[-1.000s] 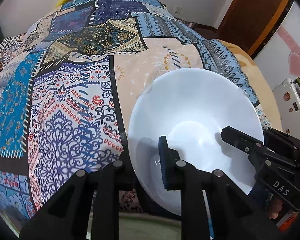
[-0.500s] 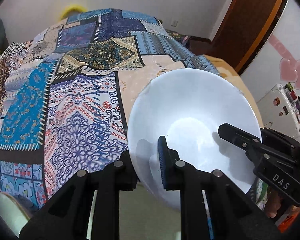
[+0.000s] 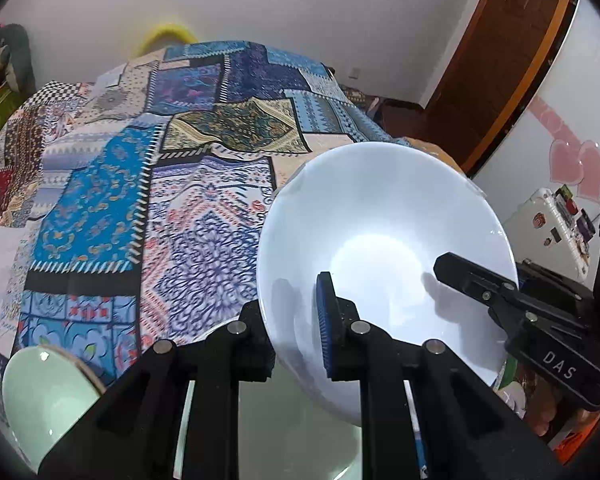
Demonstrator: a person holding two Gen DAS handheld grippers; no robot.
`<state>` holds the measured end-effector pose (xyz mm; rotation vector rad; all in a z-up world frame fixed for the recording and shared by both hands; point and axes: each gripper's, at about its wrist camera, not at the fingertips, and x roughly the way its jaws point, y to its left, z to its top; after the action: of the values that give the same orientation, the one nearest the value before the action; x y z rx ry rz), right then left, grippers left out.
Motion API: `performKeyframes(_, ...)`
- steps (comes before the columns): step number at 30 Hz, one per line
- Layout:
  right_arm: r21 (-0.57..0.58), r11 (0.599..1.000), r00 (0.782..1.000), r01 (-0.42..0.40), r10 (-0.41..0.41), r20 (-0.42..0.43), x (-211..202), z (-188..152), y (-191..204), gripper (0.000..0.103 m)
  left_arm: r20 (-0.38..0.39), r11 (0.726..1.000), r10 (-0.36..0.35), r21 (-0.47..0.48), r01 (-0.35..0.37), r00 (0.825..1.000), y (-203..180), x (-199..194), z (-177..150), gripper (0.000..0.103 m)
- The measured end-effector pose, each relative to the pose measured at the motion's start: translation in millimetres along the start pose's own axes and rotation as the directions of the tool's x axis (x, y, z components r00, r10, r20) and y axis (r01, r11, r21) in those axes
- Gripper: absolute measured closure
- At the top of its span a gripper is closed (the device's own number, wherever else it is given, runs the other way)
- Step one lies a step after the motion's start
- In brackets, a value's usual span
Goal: Organize plates and bowls
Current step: 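Lift the white bowl with both tools and carry it over the nested bowls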
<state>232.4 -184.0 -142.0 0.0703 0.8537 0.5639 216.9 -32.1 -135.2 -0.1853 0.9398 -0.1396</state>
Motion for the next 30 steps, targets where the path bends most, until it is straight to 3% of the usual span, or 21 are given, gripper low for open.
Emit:
performKeyframes(16, -0.041, 0.994, 0.994, -0.106, 0.105, -0.01, 12, -18, 69, 0.082, 0.074, 0.996, 0.05, -0.076, -0.044, 0.996, 62, -67, -50, 0.086)
performKeyframes(30, -0.086, 0.98, 0.983, -0.177, 0.173, -0.056, 34, -36, 128, 0.082, 0.069, 0.981, 0.093, -0.18, -0.079, 0.993, 120, -94, -93, 0.086)
